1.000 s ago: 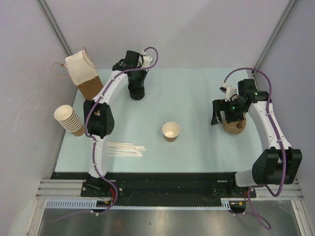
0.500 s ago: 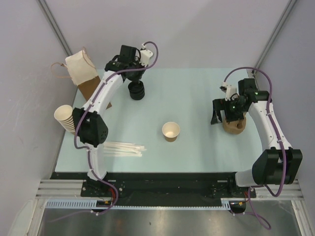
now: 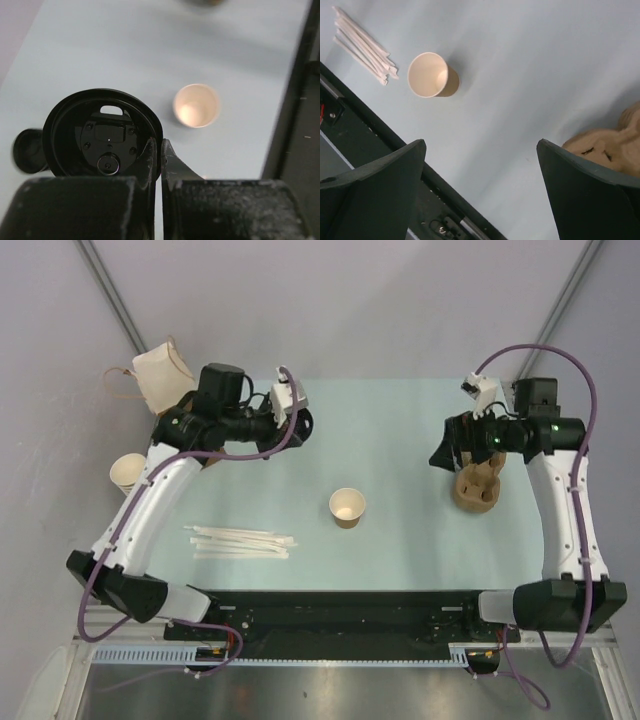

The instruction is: Pack the takeout coffee

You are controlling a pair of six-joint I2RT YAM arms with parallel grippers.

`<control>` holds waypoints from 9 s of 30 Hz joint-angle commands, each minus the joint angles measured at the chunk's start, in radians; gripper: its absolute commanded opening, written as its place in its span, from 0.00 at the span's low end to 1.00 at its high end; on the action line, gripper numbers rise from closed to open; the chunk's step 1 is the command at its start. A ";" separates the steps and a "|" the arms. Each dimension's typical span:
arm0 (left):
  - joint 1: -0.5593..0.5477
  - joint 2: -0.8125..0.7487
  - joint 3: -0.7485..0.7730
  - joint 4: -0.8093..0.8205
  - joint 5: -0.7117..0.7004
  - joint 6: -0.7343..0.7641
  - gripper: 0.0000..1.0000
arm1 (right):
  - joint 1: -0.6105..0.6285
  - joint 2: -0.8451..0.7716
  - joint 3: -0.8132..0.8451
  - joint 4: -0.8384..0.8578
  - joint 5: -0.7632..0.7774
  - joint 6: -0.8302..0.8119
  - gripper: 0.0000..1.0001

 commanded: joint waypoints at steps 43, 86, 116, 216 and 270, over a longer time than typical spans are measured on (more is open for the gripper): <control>-0.096 -0.168 -0.424 2.093 0.796 -2.113 0.00 | 1.257 -0.588 -0.460 1.095 0.450 -0.822 0.47; -0.179 -0.188 -0.447 2.028 0.823 -2.065 0.00 | 1.317 -0.548 -0.534 1.315 0.558 -1.047 0.30; -0.089 -0.220 -0.373 1.401 0.799 -1.602 0.89 | 1.315 -0.574 -0.524 1.220 0.601 -0.934 0.00; 0.108 -0.211 -0.799 0.680 0.345 -1.062 0.94 | 0.679 0.517 0.157 0.164 0.416 0.167 0.00; 0.108 -0.187 -0.801 0.695 0.351 -1.074 0.94 | 0.646 0.478 0.167 0.134 0.359 0.178 0.00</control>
